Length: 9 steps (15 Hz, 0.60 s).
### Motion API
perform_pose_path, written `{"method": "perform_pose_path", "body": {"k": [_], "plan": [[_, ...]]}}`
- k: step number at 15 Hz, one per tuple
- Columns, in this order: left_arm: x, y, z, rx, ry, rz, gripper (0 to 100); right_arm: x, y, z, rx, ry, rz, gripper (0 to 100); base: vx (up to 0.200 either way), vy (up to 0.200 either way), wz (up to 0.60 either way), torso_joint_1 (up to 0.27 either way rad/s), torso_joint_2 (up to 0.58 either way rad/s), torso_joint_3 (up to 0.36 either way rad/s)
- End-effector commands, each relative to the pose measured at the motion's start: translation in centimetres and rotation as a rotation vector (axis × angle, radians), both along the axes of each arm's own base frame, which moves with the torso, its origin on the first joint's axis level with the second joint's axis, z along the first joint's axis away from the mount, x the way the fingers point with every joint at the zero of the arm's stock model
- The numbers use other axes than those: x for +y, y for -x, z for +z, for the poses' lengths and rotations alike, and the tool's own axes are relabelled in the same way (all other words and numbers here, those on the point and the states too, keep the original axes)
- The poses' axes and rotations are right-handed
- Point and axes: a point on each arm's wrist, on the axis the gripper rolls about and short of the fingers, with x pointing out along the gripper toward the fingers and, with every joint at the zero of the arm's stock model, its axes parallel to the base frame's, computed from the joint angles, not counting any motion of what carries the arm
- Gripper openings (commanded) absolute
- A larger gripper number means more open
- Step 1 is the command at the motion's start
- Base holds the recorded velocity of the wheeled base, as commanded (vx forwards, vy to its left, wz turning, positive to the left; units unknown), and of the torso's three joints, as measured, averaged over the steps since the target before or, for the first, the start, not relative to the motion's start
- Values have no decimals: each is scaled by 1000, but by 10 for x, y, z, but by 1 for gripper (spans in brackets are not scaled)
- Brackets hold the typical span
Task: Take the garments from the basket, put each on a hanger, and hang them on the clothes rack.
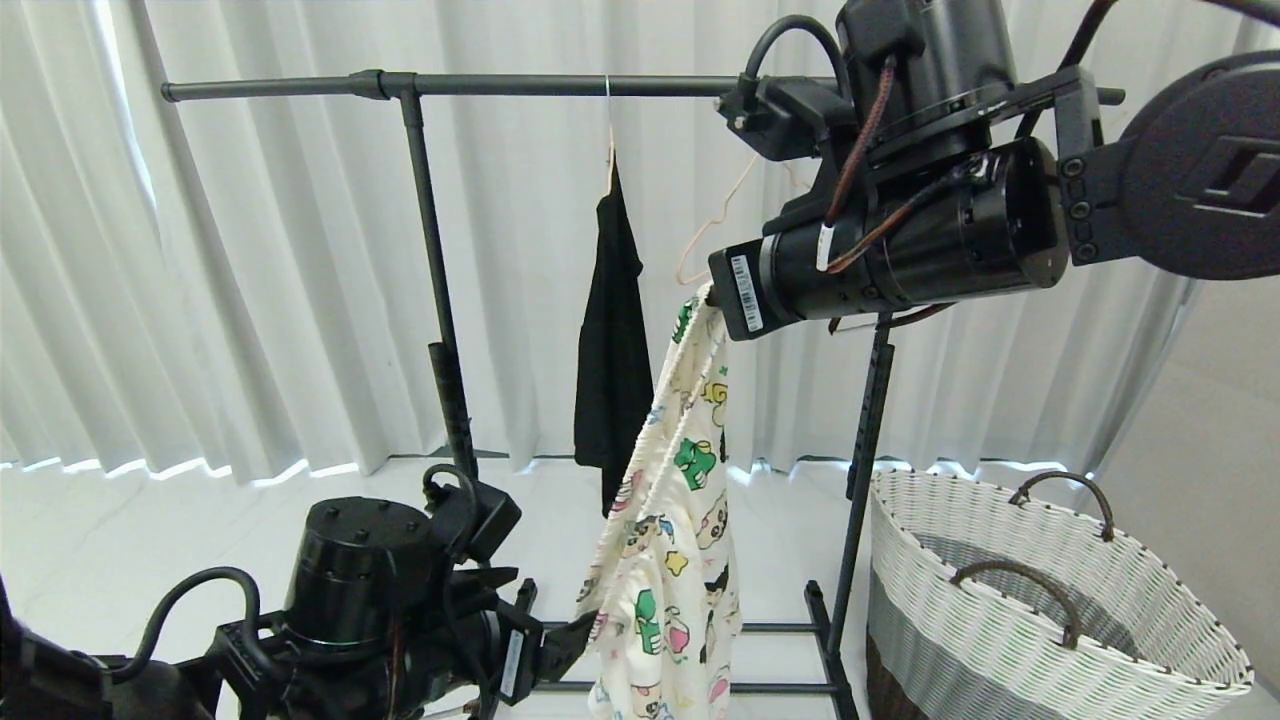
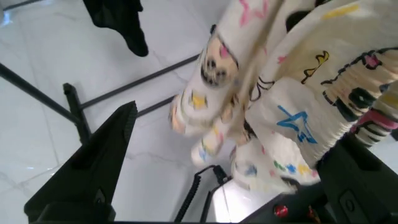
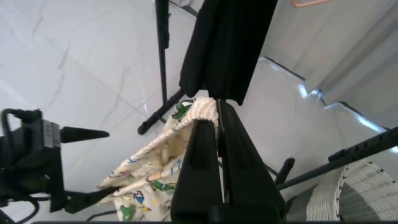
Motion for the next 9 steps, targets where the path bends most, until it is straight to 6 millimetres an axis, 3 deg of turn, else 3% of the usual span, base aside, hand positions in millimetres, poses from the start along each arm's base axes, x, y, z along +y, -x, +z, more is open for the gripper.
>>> {"method": "perform_pose_path", "body": {"k": [1, 5, 8, 9], "plan": [[5, 7, 4, -13, 0, 0, 0, -2, 2, 2, -2, -1, -2, 0, 0, 0, 0, 0, 0, 0], [12, 9, 15, -103, -47, -1, 0, -22, 4, 1, 31, 35, -38, 0, 0, 0, 0, 0, 0, 0], [20, -5, 37, -236, -105, -11, 0, -59, 9, -8, 74, 83, -106, 0, 0, 0, 0, 0, 0, 0], [18, -12, 56, -236, -112, -11, 0, -79, 18, -15, 95, 114, -142, 0, 0, 0, 0, 0, 0, 0]]}}
